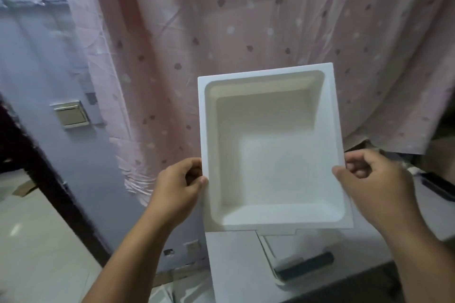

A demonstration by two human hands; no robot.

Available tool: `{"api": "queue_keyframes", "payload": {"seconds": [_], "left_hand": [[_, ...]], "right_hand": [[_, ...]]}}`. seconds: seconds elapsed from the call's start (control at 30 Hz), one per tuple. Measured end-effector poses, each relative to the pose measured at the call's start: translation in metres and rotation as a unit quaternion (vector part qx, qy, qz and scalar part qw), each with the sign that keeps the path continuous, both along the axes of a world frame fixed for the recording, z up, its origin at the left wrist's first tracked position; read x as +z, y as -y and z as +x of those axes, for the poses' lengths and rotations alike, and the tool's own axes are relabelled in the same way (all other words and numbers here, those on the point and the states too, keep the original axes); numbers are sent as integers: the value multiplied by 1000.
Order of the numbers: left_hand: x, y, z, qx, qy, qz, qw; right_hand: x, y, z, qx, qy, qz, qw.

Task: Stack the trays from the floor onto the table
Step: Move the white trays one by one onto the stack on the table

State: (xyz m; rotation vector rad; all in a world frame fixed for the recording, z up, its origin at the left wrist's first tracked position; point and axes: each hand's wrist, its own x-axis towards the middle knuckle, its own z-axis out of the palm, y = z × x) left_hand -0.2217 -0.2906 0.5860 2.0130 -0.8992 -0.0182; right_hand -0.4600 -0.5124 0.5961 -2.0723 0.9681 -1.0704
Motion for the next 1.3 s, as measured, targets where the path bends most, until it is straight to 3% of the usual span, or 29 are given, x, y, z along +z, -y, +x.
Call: {"api": "queue_keyframes", "payload": {"seconds": [0.27,0.73,1.1,1.3], "left_hand": [[-39,45,-35,-23,-22,74,997],[-125,119,18,-34,-138,93,985],[-183,149,24,31,-228,179,957],[-202,171,9,80,-208,260,940]], "right_hand": [[-44,50,-32,-69,-116,15,991],[-94,133,35,-82,-238,6,968],[-164,184,73,14,-327,47,944],[-193,218,83,97,-377,75,918]]}}
